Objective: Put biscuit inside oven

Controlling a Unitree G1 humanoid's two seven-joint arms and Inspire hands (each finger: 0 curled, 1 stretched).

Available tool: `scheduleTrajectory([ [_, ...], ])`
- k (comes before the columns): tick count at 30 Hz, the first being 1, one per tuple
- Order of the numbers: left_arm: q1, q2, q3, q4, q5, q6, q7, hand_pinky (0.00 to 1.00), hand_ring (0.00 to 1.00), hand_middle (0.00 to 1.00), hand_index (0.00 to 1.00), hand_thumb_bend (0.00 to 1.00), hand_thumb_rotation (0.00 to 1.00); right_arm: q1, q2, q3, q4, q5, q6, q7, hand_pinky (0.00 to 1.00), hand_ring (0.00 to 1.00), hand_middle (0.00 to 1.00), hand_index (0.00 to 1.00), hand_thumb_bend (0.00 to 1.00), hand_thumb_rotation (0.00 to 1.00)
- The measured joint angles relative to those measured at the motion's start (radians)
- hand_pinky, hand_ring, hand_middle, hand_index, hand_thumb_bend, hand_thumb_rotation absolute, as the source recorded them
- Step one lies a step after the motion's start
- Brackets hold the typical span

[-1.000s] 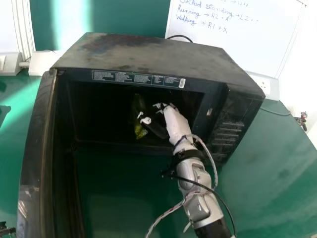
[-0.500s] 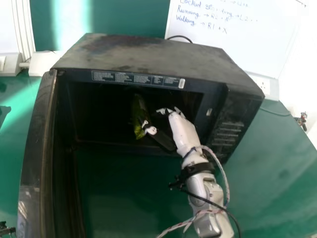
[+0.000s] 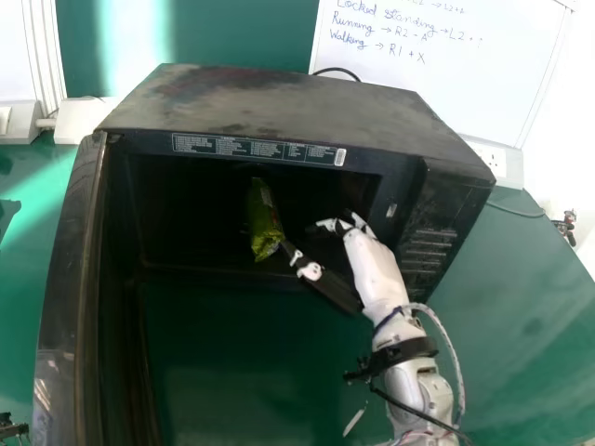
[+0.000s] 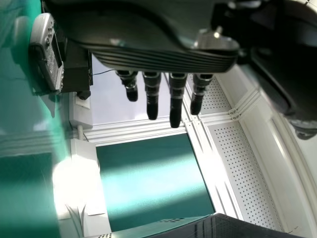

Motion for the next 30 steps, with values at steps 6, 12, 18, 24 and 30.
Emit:
scheduleTrajectory([
  [6,-0.004,0.008,0.001,0.011,0.0,0.0,0.0,1.0,0.93,0.91,0.98,0.92,1.0,0.08,-0.008,-0.044,-0.05,0.018,-0.056,0.006,0.55,0.63,0.7,0.71,0.87,0.61],
  [12,-0.011,0.013,0.003,0.029,-0.001,-0.001,0.0,0.99,0.93,0.91,0.98,0.93,1.0,0.147,-0.025,-0.092,-0.074,0.03,-0.119,0.001,0.54,0.63,0.7,0.72,0.87,0.63],
  [18,-0.021,0.017,0.005,0.033,-0.002,-0.002,0.0,0.99,0.93,0.91,0.98,0.91,1.0,0.21,-0.027,-0.13,-0.114,0.029,-0.162,-0.013,0.58,0.66,0.72,0.72,0.87,0.64],
  [24,-0.026,0.019,0.008,0.043,-0.002,-0.003,0.002,0.99,0.94,0.91,0.98,0.91,1.0,0.282,-0.026,-0.172,-0.148,0.029,-0.189,-0.028,0.56,0.65,0.7,0.71,0.87,0.62],
  [30,-0.035,0.029,0.012,0.056,-0.015,-0.003,0.001,0.99,0.94,0.91,0.99,0.9,1.0,0.337,-0.03,-0.227,-0.176,0.032,-0.23,-0.04,0.58,0.66,0.7,0.71,0.86,0.61],
])
